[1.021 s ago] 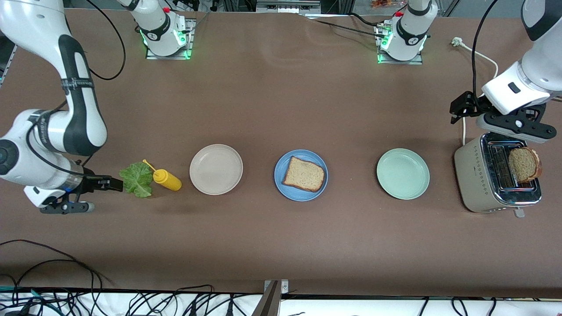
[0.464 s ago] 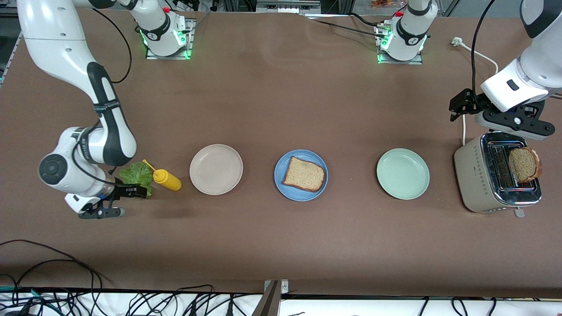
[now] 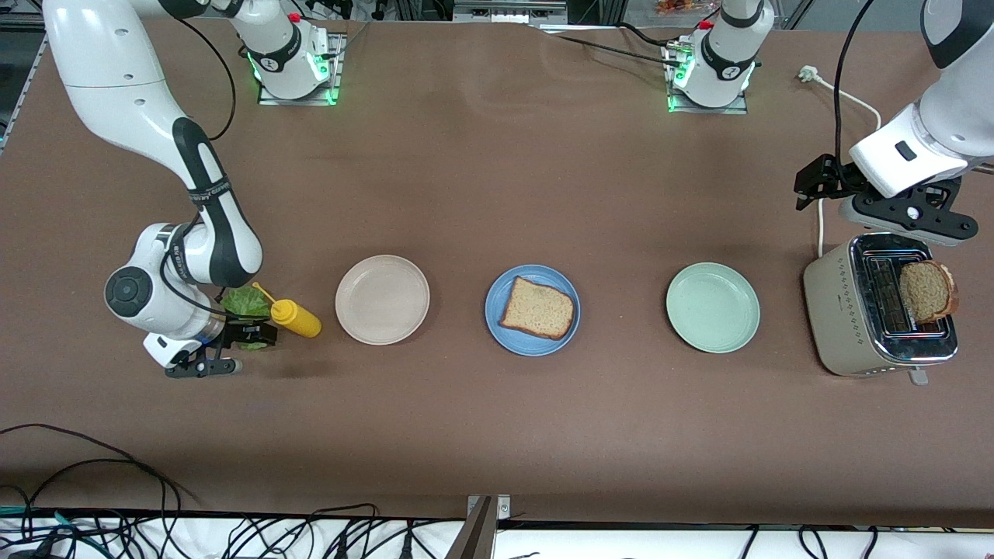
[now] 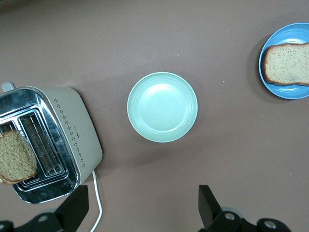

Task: Make sandwich in blue plate with both arms
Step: 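Grasp the green lettuce leaf with the right gripper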

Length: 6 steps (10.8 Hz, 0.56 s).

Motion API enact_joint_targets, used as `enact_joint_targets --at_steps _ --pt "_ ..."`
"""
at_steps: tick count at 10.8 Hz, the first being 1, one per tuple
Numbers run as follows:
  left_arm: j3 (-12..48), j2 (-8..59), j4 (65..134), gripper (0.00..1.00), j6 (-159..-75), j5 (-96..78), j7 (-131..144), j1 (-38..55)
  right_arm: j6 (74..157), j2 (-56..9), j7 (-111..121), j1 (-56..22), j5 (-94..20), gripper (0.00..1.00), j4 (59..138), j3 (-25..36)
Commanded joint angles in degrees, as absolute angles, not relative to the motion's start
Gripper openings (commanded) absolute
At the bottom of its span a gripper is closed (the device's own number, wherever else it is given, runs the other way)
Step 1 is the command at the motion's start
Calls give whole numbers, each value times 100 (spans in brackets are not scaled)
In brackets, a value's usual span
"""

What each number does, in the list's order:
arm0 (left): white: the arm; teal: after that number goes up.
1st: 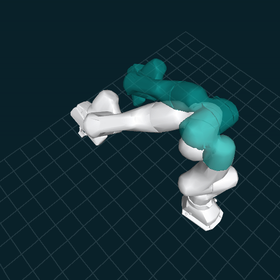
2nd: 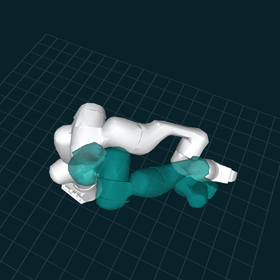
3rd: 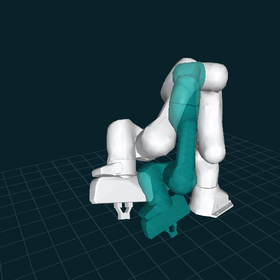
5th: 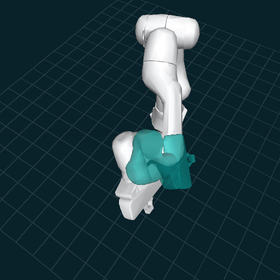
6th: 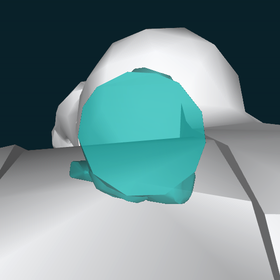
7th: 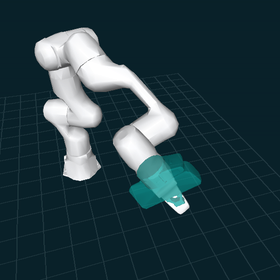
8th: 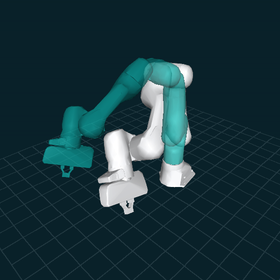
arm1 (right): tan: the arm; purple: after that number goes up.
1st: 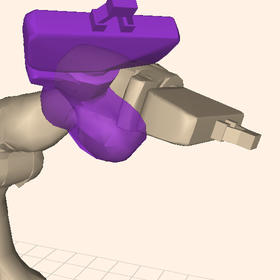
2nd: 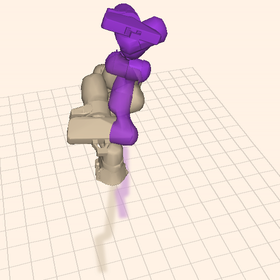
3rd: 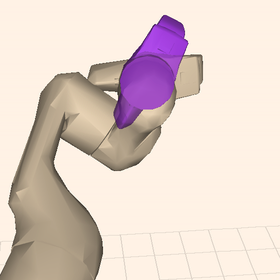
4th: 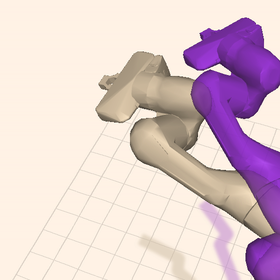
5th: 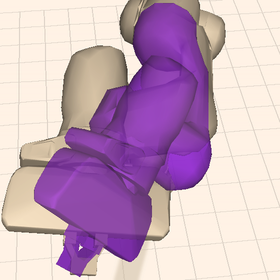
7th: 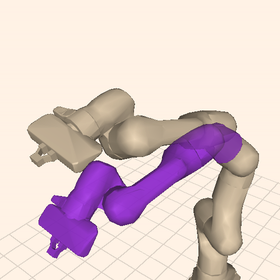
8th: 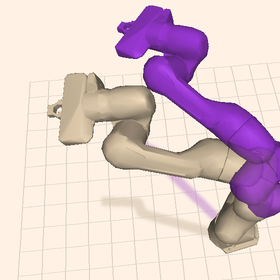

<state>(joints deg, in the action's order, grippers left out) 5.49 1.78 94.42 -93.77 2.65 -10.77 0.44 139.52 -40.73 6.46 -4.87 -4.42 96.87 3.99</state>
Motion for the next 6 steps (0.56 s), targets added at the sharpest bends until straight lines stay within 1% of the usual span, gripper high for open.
enact_joint_targets --at_steps 1,2,3,4,5,6 --pt "501 105 9431 100 -9264 132 -1143 53 14071 -3929 729 -466 -562 100 9879 360" --pt "501 105 9431 100 -9255 132 -1143 53 14063 -3929 738 -466 -554 94 9879 352" --pt "501 105 9431 100 -9255 132 -1143 53 14063 -3929 817 -466 -545 76 9870 352" --pt "501 105 9431 100 -9255 132 -1143 53 14063 -3929 1087 -466 -545 47 9853 352" --pt "501 105 9431 100 -9255 132 -1143 53 14054 -3920 1325 -466 -554 16 9818 352" --pt "501 105 9431 100 -9255 132 -1143 53 14036 -3894 1362 -466 -554 0 9809 352"
